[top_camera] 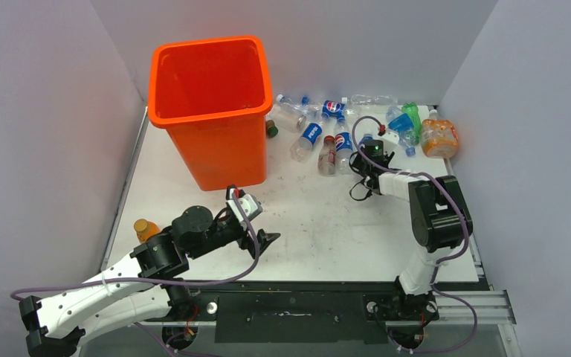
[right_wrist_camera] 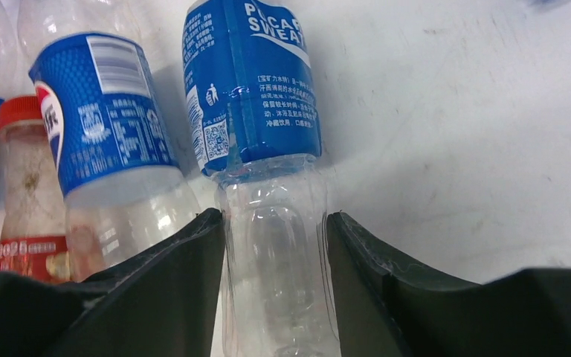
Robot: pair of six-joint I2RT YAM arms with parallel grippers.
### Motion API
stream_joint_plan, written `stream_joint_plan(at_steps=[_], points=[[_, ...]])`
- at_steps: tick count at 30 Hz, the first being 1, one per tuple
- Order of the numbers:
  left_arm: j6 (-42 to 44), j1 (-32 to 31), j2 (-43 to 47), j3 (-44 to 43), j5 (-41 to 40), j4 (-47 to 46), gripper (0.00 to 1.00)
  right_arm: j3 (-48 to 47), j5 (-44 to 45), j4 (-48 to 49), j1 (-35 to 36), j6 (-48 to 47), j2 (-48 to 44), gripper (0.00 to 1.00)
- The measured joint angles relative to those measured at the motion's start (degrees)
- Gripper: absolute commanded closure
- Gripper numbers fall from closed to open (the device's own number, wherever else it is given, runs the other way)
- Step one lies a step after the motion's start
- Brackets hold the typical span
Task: Put the plastic bottles in the bin
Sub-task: Pick up the plastic bottle at the center of the board.
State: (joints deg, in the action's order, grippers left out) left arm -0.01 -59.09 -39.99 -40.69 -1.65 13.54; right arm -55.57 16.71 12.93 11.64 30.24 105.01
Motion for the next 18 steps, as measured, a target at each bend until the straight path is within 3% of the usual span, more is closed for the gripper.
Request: stream_joint_plan(at_steps=[8,15,18], points=[[-0.81,0.00,2.99,2.49,-1.97,-2.32,0.04,16.31,-2.60,0.31,0.70,5.31,-18.97,0.58],[-4.87,0.59,9.25,6.05,-4.85,-9.14,0.04,30.84,-3.65,4.35,9.99,6.23,-53.31,0.57],[-7.82,1.38,13.09,8.35,-4.98,-14.86,0.04,35.34,-9.20,5.20,14.36,4.55,-68.26,0.57]])
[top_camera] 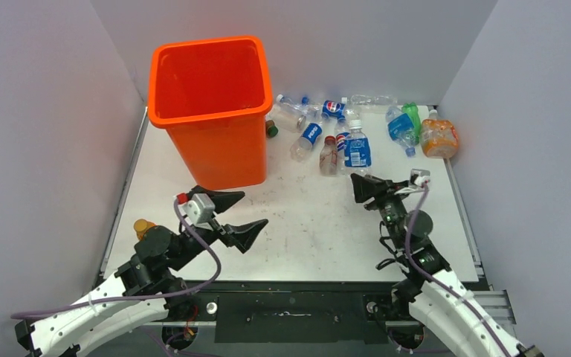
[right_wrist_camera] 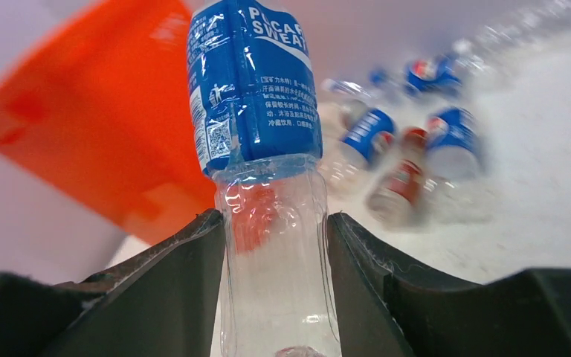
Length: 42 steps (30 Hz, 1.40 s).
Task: Put the plastic bottles in the bin
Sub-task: Pick up the plastic bottle at the center of the board.
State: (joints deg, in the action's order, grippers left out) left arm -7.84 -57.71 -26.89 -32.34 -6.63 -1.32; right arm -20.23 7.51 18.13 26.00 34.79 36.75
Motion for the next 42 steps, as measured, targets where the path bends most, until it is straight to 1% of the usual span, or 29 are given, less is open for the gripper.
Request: stream_joint_plan(at_steps=[3,6,11,14,17,21,25,26,30,31,32,33,36,38,39,42], points=[[-3.19,1.44,2.27,1.16,2.01,-5.62,0.04,0.68,-8.76,1.46,0.70,-0.68,-9.44,0.57],[-6.75,2.25,0.94,0.50,5.57,-10.80,0.04,0.68,-18.03,4.90,0.74,0.20,-12.66,0.57],[-12.35,2.32,-8.92,-5.31,11.06,-17.64,0.04,1.79,-31.15,13.46,1.09,5.03,-11.82,0.56],[-14.95,2.32,-14.86,-9.31,12.35,-21.14,0.04,3.23,-35.65,21.05,1.53,9.22,-10.32,0.55],[-15.96,2.12,-19.63,-12.70,12.68,-23.78,0.04,4.00,-38.05,28.46,2.51,13.09,-7.76,0.56],[-15.43,0.76,-23.76,-14.62,12.39,-27.34,0.04,4.28,-38.32,34.75,5.81,15.32,-4.83,0.56],[-15.21,-0.26,-27.96,-17.27,12.44,-28.89,0.04,4.20,-36.85,36.41,13.64,13.05,-2.36,0.57],[-15.17,-0.46,-28.92,-18.01,12.59,-28.94,0.01,4.09,-36.00,36.02,15.82,11.93,-1.70,0.57],[-14.95,-1.51,-30.84,-19.17,13.38,-28.94,0.27,2.43,-32.44,33.11,23.76,6.58,0.68,0.58],[-15.06,-1.73,-30.88,-19.17,13.53,-28.89,0.30,2.21,-31.47,32.37,25.27,5.38,1.09,0.59],[-14.99,-1.88,-30.88,-19.17,14.08,-28.85,0.31,2.19,-30.34,31.85,26.40,4.33,1.25,0.59],[-14.99,-1.95,-30.86,-19.17,14.49,-28.87,0.29,2.19,-29.42,31.36,27.23,3.39,1.29,0.60],[-14.93,-1.97,-30.60,-19.17,15.78,-28.65,0.09,2.19,-27.45,30.73,28.83,1.07,1.33,0.63],[-14.84,-1.95,-30.32,-19.17,16.83,-27.91,0.00,2.16,-26.27,30.18,29.38,-0.20,1.16,0.64],[-14.97,-1.92,-30.08,-19.17,17.55,-27.21,0.03,2.16,-25.62,29.55,29.59,-0.90,0.94,0.65],[-14.97,-1.92,-29.09,-19.17,19.17,-25.40,0.04,1.18,-24.46,26.18,29.62,-3.02,0.31,0.65]])
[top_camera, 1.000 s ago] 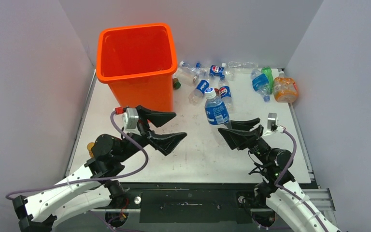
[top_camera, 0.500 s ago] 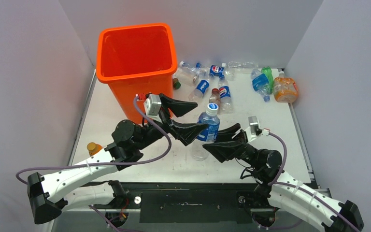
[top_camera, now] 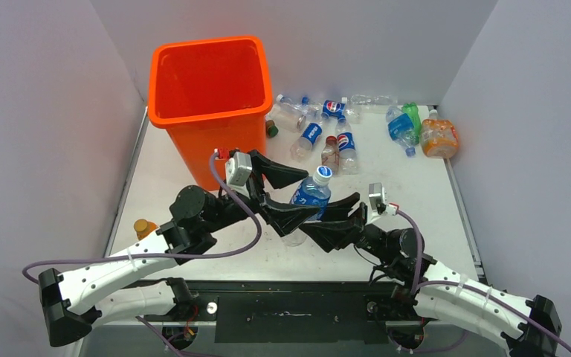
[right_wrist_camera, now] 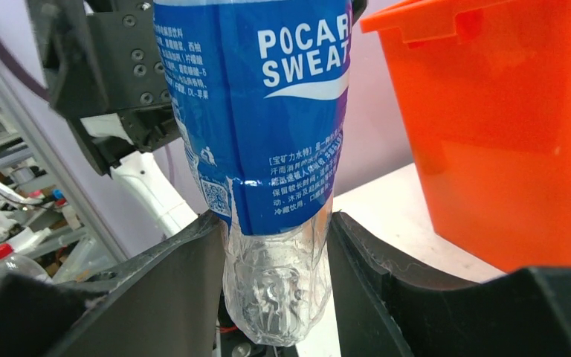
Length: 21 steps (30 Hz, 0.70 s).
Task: Put the plastic bottles in the bin
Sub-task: Pick up the plastic bottle at the center of the board.
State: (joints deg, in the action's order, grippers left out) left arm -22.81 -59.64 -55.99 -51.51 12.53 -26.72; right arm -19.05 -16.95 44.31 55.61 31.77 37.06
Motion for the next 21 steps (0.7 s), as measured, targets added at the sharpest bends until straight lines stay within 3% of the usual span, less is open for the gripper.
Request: stream_joint_plan(at_steps=[4,5,11,13,17,21], points=[[1.14,0.00,1.46,-0.52,2.03,3.85,0.01,-5.90,0.02,-8.33,0.04,-4.13,0.96,0.66],[1.64,0.00,1.46,-1.38,2.51,5.46,0.04,-7.19,0.02,-9.92,0.20,-4.94,1.20,0.66],[4.09,0.24,0.44,-4.85,3.54,11.63,0.52,-11.72,-0.92,-16.72,1.05,-8.98,2.71,0.64],[5.11,0.35,0.33,-4.87,3.76,12.96,0.62,-12.39,-0.85,-18.73,1.33,-9.66,3.04,0.54],[5.66,0.37,0.33,-4.85,4.26,14.40,0.74,-13.49,-0.90,-21.75,1.57,-10.47,3.15,0.26],[5.16,0.31,0.90,-3.96,4.11,12.15,0.84,-13.64,0.22,-22.99,1.86,-11.17,2.62,0.12]])
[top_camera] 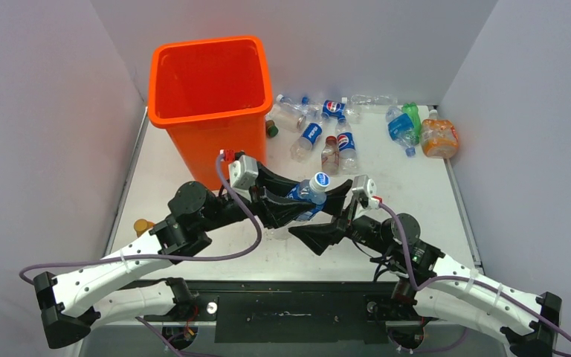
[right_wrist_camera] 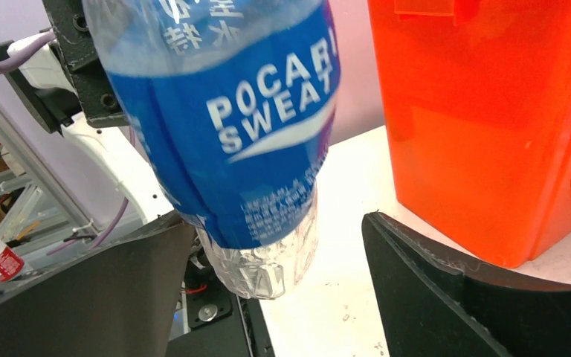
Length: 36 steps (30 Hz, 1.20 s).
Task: Put the plastic bottles in the bin
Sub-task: Pick up the plastic bottle at the center of the board, then place the plastic bottle in the trash bin.
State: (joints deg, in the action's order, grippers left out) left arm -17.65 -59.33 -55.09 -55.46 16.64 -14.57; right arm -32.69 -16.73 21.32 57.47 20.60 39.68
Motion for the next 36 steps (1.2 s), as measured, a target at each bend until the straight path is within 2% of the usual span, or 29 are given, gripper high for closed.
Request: stream_joint_plan(at_steps=[3,8,10,13,14,16,17,20,25,32,36], points=[[-1.68,0.00,1.31,2.64,-1.05,-4.37,0.95,0.81,0.72,1.16,0.02,0.42,-0.04,0.08],[-6.23,0.02,1.92,7.08,-4.15,-13.31,1.00,3.93,2.25,6.56,1.01,1.64,0.83,0.09],[-8.41,0.02,1.84,8.41,-5.22,-17.16,1.00,4.26,2.73,9.11,1.66,2.05,2.43,0.17],[-10.69,0.02,1.70,9.35,-6.82,-21.33,0.97,4.24,3.32,13.84,2.93,2.71,6.03,0.45],[-11.10,0.07,1.60,9.42,-7.30,-22.16,0.83,4.20,3.39,15.17,3.43,2.60,6.97,0.51],[-11.52,0.24,1.60,9.57,-7.93,-22.23,0.31,4.09,4.09,17.40,4.00,2.58,8.72,0.58],[-11.52,0.31,1.64,9.57,-8.50,-22.14,0.00,4.09,4.35,17.88,4.09,2.45,8.98,0.60],[-11.74,0.02,2.40,9.57,-9.55,-21.22,0.04,4.07,5.46,16.94,4.39,1.42,8.98,0.63],[-7.74,-0.26,6.88,7.43,-12.61,-11.74,0.04,3.48,7.58,8.74,4.81,-2.21,6.58,0.65],[1.88,-0.26,5.90,-13.88,-17.07,7.23,0.04,-0.04,13.03,-4.13,4.79,-6.49,4.33,0.67],[5.09,-0.26,3.08,-21.64,-19.06,15.87,0.02,-0.83,14.71,-7.61,4.87,-7.87,4.13,0.67]])
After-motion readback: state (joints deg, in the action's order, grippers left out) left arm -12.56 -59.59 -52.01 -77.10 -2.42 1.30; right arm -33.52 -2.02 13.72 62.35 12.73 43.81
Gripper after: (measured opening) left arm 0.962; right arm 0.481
